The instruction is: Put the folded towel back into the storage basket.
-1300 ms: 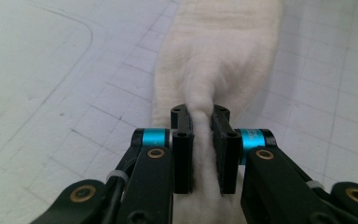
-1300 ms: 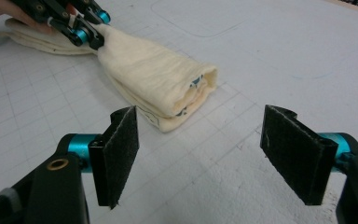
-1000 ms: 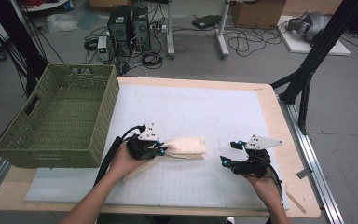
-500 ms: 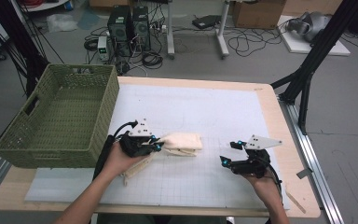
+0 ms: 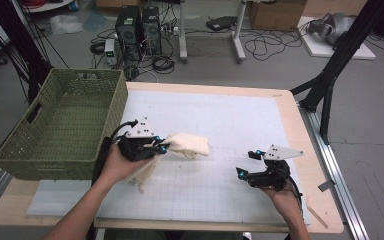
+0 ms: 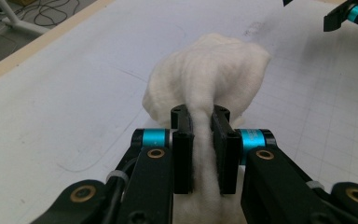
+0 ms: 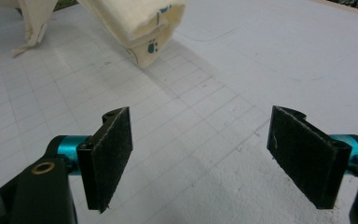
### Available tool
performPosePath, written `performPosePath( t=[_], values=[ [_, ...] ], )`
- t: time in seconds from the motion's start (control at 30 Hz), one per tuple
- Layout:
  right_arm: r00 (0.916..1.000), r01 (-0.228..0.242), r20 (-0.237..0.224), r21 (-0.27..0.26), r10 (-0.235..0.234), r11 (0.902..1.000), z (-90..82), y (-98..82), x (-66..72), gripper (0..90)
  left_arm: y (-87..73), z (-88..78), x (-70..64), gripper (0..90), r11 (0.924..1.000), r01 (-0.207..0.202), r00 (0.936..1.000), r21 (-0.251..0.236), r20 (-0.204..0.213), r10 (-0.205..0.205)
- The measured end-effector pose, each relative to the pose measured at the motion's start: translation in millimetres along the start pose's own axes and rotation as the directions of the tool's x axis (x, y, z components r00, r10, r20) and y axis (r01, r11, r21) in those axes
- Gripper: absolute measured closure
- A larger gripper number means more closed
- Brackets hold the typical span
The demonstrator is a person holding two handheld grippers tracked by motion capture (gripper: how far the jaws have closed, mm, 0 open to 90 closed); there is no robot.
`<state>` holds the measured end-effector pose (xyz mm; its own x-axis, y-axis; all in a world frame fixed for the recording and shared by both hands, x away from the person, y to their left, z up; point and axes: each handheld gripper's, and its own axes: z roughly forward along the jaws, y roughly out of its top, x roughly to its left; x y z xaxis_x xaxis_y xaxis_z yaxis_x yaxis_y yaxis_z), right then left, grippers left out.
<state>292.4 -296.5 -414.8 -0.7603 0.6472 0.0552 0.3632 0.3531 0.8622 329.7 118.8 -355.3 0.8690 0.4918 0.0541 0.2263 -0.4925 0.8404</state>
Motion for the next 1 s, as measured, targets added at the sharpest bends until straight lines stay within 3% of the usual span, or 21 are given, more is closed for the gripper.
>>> performPosePath(
  t=[0.67, 1.0],
  values=[
    [0.9997, -0.011, 0.020, -0.004, 0.011, 0.9999, -1.4, -1.9, -0.6, 16.3, 17.9, -37.4, 14.9, 80.3, 0.9983, 0.002, 1.0000, -0.058, -0.009, -0.003],
    [0.9997, -0.011, 0.021, -0.006, 0.011, 0.9999, -1.0, -1.9, -0.7, 15.6, 22.8, -62.1, 27.8, 80.3, 0.9926, 0.022, 0.9997, -0.120, -0.008, -0.024]
  ],
)
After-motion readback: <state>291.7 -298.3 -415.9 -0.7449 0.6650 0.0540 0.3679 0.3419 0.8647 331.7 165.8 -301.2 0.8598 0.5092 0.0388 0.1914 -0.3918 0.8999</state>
